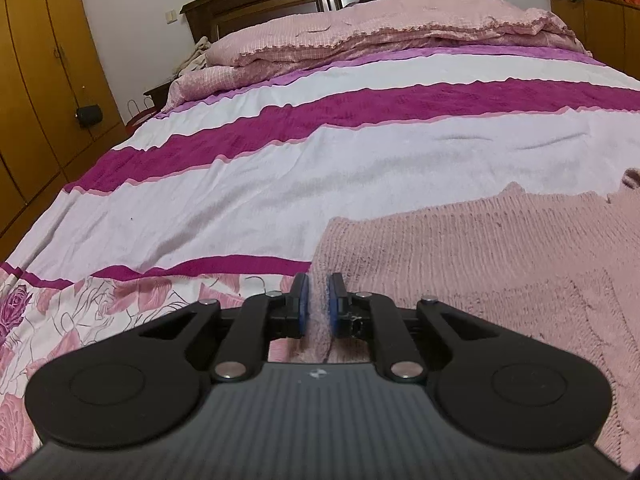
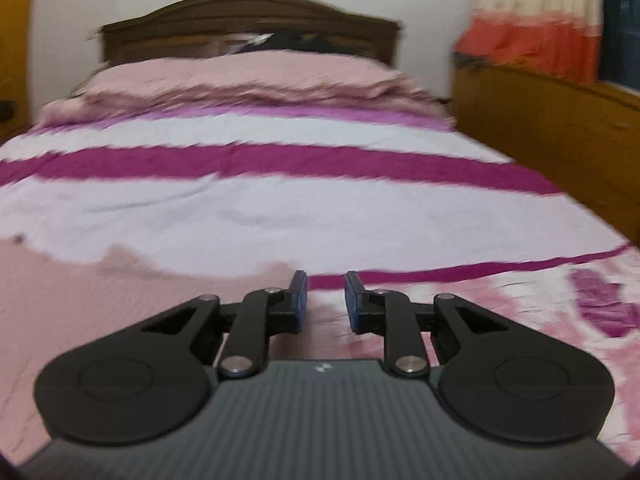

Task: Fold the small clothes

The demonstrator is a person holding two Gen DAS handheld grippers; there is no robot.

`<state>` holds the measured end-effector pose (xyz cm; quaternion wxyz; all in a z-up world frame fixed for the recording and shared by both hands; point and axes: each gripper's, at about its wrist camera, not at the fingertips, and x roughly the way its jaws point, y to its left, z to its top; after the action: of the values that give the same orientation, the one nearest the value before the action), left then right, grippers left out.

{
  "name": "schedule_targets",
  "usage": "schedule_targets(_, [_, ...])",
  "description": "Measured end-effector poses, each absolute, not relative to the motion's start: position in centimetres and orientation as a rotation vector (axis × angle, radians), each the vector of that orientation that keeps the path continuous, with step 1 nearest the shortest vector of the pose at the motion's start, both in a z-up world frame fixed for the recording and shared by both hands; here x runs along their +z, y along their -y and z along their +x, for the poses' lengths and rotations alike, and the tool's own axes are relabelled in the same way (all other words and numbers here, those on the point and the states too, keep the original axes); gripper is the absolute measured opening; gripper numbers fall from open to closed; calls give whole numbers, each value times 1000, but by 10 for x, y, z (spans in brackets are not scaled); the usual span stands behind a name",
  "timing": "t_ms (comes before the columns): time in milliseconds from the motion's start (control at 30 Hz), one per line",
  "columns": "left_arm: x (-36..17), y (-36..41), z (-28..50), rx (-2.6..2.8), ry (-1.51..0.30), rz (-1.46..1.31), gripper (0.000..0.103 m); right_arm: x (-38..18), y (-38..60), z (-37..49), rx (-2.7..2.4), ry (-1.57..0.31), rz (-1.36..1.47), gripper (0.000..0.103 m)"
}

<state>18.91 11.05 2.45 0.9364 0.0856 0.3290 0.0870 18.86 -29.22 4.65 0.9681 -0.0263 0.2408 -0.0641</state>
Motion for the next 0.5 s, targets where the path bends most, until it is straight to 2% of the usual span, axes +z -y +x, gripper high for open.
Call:
schedule_targets(200, [46,-115,177,155,-701,121,13,63,307,165,-64,-505,43,23])
schedule_targets(467, [83,-125,132,129,-758,-3,19,78,289,128,84,-576,136,24])
schedule_targets(500, [85,-124,126,118,-767,-23,20,76,287,124,96,-594,158,33])
